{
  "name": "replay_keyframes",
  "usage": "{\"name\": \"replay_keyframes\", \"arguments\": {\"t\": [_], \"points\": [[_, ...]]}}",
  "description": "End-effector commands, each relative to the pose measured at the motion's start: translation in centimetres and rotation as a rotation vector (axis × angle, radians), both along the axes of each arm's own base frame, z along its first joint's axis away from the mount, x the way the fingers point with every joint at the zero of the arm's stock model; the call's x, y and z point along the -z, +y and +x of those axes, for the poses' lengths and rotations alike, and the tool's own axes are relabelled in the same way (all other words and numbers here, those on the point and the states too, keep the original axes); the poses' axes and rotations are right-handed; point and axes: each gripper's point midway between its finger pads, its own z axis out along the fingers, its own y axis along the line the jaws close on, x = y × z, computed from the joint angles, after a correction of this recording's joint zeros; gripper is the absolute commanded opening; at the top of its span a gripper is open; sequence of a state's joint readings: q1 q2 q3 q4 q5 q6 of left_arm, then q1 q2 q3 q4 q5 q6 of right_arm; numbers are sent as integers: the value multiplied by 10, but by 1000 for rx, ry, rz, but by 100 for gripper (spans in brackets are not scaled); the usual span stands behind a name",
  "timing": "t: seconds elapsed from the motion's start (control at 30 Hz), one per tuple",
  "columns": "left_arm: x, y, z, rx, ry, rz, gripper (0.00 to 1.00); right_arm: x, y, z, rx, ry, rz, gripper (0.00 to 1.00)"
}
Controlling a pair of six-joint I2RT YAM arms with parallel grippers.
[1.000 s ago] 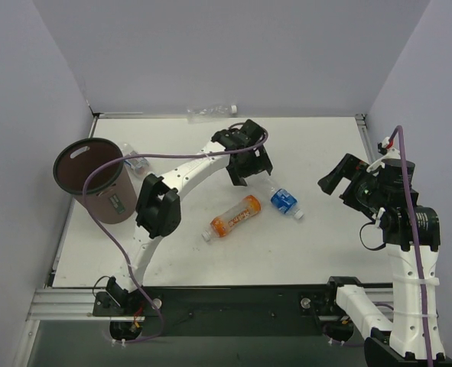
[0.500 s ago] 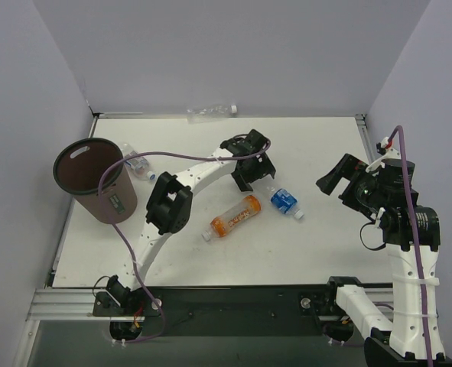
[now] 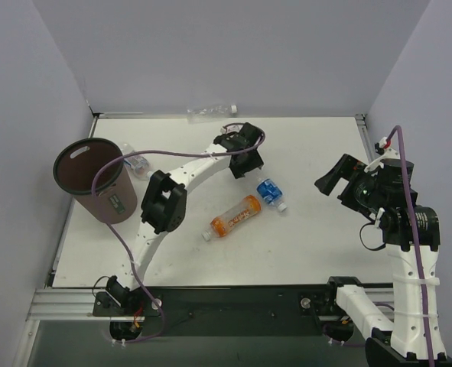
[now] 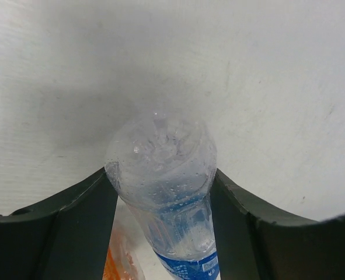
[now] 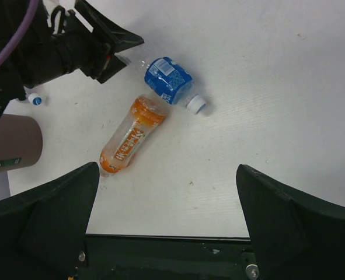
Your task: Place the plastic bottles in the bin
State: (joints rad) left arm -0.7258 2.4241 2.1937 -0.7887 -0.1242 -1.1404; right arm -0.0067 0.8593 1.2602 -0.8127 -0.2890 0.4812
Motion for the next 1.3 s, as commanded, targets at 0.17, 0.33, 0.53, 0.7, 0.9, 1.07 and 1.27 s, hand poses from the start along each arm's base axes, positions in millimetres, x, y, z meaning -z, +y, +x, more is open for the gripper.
{"name": "replay_keyframes", "arguments": {"t": [0.17, 0.33, 0.53, 0.7, 0.9, 1.07, 1.27], "points": [[-232, 90, 24, -38, -593, 177, 45, -13, 9, 1, -31, -36, 8, 97], [-332, 165, -9, -138, -849, 275, 44, -15, 18, 6, -46, -26, 59, 97], [-413, 254, -65, -245, -1110, 483, 44, -20, 31, 12, -67, -32, 137, 97], [-438, 311, -98, -340, -1128, 673, 44, -12, 42, 16, -91, -7, 167, 96], [-449, 376, -127, -474, -1100, 931, 44, -12, 61, 20, -153, 11, 166, 95], [-441, 421, -137, -575, -1012, 1055, 43, -15, 73, 23, -198, 21, 175, 95], [-420, 461, -133, -644, -899, 1174, 43, -15, 78, 22, -226, 27, 179, 95]]}}
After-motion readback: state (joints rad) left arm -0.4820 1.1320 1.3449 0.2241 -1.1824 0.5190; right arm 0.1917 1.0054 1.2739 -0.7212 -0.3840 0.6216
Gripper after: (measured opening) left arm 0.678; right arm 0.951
